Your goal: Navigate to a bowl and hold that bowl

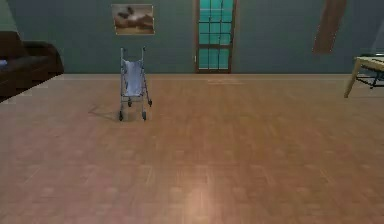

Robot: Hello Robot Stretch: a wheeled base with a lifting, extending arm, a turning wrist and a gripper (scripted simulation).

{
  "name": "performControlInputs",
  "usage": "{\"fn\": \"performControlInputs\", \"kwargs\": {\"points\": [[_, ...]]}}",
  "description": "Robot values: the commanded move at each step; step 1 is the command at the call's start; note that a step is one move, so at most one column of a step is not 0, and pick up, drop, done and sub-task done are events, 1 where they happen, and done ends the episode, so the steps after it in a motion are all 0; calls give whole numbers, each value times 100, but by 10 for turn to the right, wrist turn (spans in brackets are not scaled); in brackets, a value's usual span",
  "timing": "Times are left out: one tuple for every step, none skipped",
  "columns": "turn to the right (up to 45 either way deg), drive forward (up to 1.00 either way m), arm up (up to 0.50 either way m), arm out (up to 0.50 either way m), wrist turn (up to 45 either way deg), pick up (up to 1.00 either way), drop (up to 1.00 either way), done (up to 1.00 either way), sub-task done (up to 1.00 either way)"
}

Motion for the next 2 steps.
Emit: {"fn": "performControlInputs", "kwargs": {"points": [[450,0,0,0,0,0,0,0,0],[420,0,0,0,0,0,0,0,0]]}}
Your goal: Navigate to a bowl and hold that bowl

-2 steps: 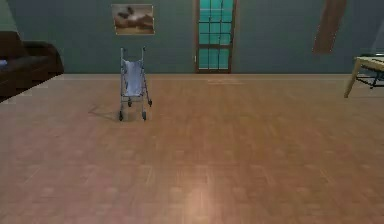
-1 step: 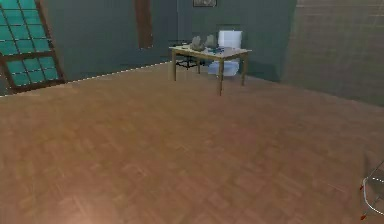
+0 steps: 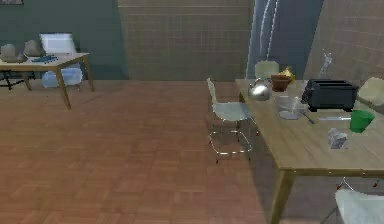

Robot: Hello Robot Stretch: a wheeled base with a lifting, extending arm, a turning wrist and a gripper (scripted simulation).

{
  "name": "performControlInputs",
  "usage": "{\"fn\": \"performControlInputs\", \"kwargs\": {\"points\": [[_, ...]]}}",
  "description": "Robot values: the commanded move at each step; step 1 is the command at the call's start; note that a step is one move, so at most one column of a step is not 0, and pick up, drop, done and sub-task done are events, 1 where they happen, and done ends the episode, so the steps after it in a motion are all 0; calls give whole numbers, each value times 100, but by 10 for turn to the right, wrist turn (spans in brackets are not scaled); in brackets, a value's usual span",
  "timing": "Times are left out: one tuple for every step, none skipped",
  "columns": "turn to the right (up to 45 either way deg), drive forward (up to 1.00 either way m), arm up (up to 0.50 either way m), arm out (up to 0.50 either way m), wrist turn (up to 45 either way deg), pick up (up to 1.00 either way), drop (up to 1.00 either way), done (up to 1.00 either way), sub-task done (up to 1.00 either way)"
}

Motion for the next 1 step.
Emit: {"fn": "performControlInputs", "kwargs": {"points": [[0,55,0,0,0,0,0,0,0]]}}
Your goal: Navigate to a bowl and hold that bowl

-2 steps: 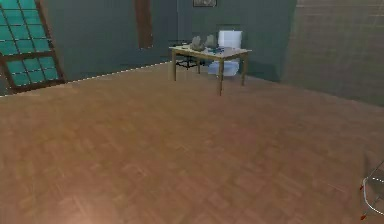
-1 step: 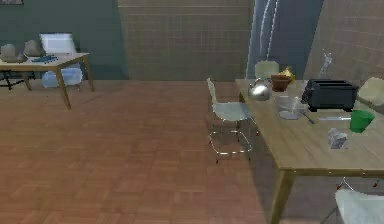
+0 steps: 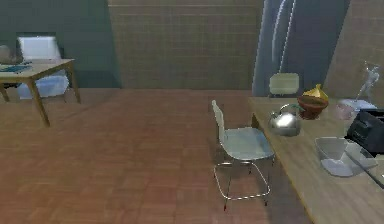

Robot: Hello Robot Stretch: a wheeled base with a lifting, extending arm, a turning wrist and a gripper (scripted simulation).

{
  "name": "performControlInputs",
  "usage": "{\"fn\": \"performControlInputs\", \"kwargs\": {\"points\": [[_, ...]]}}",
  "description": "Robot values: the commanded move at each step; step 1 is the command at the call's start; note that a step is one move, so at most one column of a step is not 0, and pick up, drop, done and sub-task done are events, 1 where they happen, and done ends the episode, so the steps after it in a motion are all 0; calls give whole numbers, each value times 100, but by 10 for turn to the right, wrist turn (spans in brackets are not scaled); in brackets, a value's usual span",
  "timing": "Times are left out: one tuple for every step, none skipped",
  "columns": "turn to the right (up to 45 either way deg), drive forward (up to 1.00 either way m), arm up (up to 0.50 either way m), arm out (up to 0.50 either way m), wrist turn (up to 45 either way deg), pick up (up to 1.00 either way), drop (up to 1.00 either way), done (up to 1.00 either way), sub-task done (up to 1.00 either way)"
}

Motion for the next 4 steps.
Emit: {"fn": "performControlInputs", "kwargs": {"points": [[-420,0,0,0,0,0,0,0,0],[450,0,0,0,0,0,0,0,0],[120,0,0,0,0,0,0,0,0],[0,55,0,0,0,0,0,0,0]]}}
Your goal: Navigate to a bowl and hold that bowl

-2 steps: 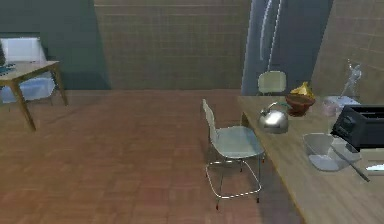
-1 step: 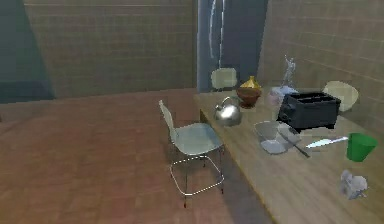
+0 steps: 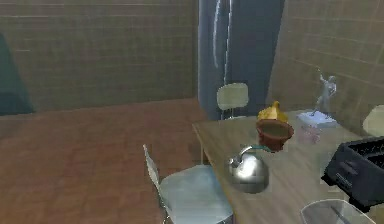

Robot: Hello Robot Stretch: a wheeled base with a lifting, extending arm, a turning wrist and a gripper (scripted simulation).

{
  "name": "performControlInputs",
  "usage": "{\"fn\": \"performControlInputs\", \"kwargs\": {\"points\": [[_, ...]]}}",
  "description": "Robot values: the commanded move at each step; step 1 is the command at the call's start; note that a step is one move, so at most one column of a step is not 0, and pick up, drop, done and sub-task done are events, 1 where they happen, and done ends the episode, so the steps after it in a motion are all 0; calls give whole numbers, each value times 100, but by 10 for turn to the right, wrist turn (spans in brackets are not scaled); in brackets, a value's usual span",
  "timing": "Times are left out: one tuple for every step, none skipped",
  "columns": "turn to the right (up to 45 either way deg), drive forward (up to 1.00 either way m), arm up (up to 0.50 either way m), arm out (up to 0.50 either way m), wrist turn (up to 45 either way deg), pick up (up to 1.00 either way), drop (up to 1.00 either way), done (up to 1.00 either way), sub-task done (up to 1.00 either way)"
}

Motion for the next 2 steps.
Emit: {"fn": "performControlInputs", "kwargs": {"points": [[-360,0,0,0,0,0,0,0,0],[0,0,50,0,0,0,0,0,0]]}}
